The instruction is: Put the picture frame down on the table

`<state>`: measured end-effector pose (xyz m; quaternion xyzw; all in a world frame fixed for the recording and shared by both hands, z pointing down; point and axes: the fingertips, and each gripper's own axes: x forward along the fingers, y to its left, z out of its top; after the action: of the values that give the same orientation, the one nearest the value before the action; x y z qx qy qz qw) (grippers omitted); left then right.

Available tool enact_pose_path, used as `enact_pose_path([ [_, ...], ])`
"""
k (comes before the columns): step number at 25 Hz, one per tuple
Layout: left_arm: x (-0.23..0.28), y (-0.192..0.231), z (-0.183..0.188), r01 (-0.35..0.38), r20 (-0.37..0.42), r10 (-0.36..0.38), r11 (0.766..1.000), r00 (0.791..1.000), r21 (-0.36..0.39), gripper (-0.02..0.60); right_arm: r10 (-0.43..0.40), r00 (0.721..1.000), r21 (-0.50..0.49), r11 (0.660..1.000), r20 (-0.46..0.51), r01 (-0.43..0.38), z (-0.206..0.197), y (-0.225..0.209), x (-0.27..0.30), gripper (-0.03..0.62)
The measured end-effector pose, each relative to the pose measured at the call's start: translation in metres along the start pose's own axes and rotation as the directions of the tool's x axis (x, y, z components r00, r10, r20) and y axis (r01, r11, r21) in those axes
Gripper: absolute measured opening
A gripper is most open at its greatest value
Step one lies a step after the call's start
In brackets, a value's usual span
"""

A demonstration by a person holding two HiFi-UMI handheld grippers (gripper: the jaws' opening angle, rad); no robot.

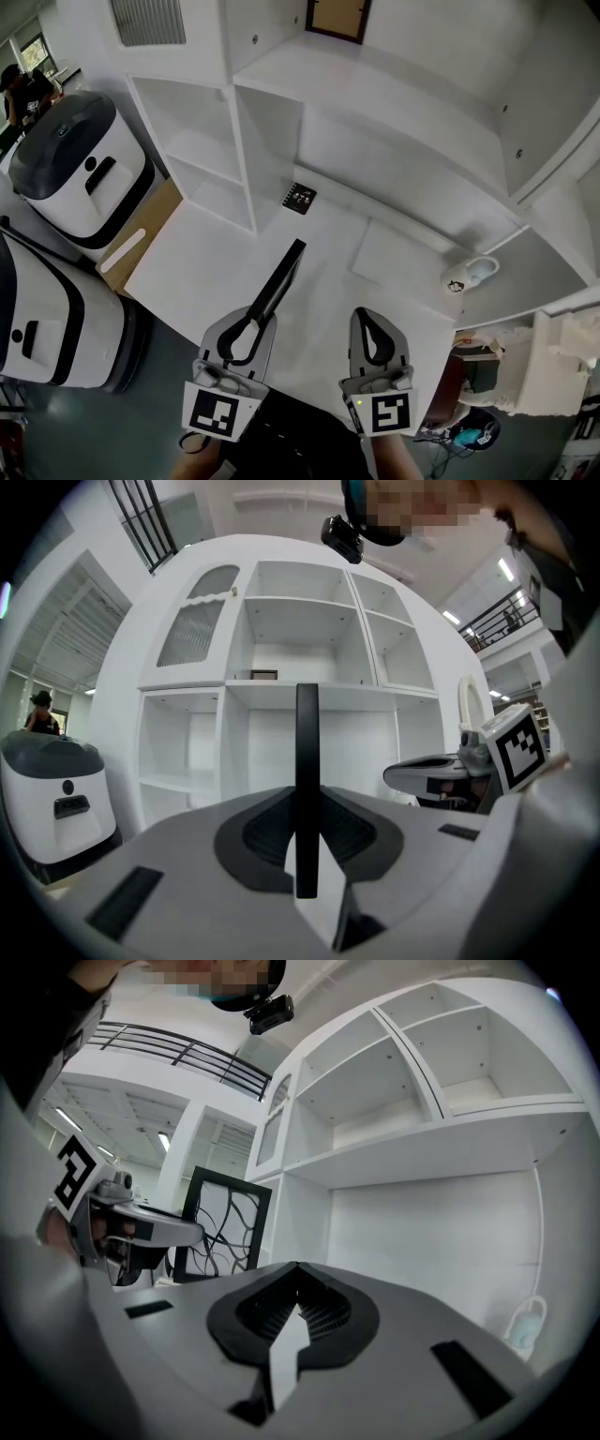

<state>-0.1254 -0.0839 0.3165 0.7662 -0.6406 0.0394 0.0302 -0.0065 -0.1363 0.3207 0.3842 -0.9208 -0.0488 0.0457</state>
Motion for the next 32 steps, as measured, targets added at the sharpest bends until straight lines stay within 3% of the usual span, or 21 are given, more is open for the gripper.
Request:
enact_pose_path([
  [8,0.031,0.000,-0.008,0.122,-0.034,-0.122,0.993,0.992,-0.001,0.067,-0.056,0.998,0.012,0.998,-0.027,0.056,-0.009,-0.011,0.008,0.001],
  [15,0.053,0.004,-0.018,0.232,-0.068,-0.232,0.973,0.970,0.003,0.067,-0.063,0.997,0.043,0.997,-0.053,0.066,-0.020,-0.009,0.025,0.002],
  [23,0.068,0.005,-0.025,0.374,-0.097,-0.372,0.927,0.923,0.008,0.067,-0.084,0.993,0.088,0.992,-0.085,0.091,-0.033,-0.004,0.048,0.001],
  [32,0.077,-0.001,-0.031,0.506,-0.115,-0.501,0.863,0.858,0.015,0.067,-0.073,0.987,0.156,0.983,-0.141,0.095,-0.049,-0.004,0.071,0.071],
])
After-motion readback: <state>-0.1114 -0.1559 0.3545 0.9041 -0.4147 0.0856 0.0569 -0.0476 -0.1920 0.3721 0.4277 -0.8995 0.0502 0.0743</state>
